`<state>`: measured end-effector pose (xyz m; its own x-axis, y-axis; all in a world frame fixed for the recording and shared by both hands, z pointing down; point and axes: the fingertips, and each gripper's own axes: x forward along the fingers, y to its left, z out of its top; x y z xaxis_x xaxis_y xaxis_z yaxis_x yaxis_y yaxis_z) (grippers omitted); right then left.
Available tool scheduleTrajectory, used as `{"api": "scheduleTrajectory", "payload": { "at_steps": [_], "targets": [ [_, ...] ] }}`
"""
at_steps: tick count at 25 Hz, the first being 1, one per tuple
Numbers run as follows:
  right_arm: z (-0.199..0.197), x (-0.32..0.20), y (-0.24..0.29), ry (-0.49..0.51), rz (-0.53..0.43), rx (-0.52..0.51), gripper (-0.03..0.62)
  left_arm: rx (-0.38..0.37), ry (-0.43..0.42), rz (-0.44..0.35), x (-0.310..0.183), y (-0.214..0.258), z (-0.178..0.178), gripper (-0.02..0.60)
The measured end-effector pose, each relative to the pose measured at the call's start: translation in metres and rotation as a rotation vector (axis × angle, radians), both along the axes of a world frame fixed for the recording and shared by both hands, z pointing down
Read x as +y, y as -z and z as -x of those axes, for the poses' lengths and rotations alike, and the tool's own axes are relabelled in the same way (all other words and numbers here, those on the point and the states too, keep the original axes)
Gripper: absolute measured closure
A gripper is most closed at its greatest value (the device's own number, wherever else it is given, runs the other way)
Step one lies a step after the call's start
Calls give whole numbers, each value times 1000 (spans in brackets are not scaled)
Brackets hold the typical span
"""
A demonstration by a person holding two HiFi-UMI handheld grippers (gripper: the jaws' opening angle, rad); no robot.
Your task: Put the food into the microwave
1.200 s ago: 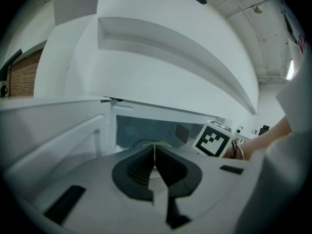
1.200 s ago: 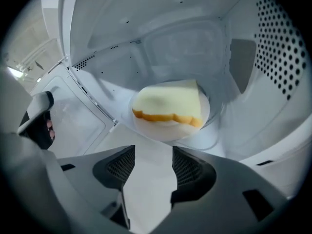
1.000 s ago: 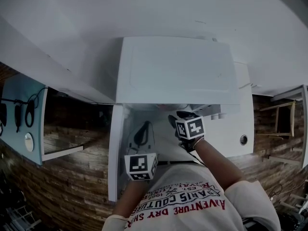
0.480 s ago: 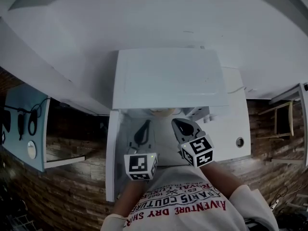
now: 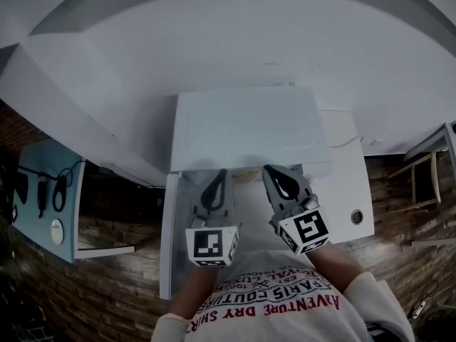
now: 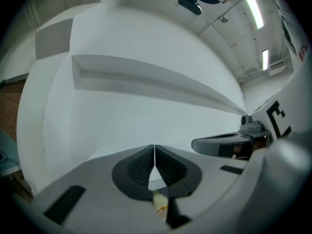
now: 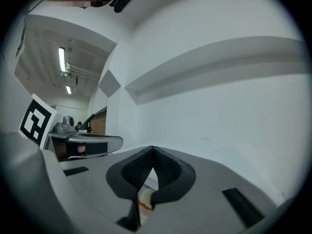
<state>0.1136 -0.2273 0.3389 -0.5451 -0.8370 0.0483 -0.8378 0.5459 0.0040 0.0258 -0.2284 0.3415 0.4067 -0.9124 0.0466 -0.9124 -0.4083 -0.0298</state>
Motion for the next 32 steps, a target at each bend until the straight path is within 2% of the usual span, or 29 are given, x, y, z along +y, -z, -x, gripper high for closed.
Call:
{"api": "scheduleTrajectory", "payload": {
  "at_steps": [4, 10, 16, 32],
  "targets": [
    [-6, -6, 15, -22, -22, -43, 582, -4, 6, -35, -2, 12, -5, 572],
    [-3, -8, 15, -13, -26, -18, 582, 3, -2, -37, -3, 15, -11, 572],
    [1, -8, 5, -5, 8, -4, 583, 11, 12, -16, -6, 9, -8, 572],
    [-10, -11, -12, -63, 71, -23, 582, 1, 6, 37, -6, -8, -8, 572]
  ]
}}
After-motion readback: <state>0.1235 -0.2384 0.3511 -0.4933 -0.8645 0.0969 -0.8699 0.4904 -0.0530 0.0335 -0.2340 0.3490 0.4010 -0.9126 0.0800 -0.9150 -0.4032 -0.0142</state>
